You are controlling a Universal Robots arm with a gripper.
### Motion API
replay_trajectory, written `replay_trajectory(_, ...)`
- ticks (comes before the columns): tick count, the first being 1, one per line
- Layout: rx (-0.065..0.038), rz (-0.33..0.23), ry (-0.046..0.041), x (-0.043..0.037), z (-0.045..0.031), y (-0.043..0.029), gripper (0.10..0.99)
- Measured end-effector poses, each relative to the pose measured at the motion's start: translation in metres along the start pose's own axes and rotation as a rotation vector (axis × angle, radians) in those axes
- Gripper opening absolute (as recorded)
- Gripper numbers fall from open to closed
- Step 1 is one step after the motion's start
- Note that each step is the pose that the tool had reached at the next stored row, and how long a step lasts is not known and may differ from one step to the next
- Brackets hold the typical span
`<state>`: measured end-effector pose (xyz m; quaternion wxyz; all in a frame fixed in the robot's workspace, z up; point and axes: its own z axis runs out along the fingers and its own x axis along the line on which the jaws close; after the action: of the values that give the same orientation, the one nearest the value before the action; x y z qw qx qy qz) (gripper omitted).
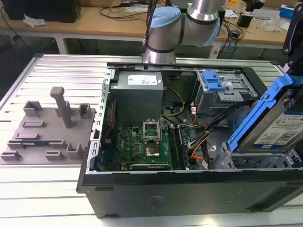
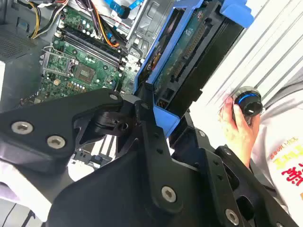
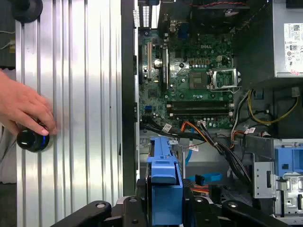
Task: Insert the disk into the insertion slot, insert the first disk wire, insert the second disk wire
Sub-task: 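Insert the disk into the insertion slot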
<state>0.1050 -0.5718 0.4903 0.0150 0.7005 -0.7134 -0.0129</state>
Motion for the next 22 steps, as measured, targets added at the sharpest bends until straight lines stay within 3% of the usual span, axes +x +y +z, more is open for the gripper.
replay_trajectory(14, 0.000, 0.000, 0.0001, 0.0000, 0.0000, 0.0000, 0.369)
replay_trajectory(15, 0.015, -0.004, -0.0001, -0.0004, 0.0001, 0.0001, 0.369)
replay_trajectory(17, 0.054, -0.009, -0.0006, -0.0008, 0.0003, 0.0002, 0.369)
replay_trajectory(18, 0.064, -0.009, -0.0030, -0.0008, 0.0004, 0.0004, 0.369)
replay_trajectory(19, 0.065, -0.007, -0.0071, -0.0009, 0.0009, 0.0011, 0.369)
replay_trajectory(22, 0.065, -0.003, -0.0074, -0.0042, 0.0014, 0.0016, 0.369)
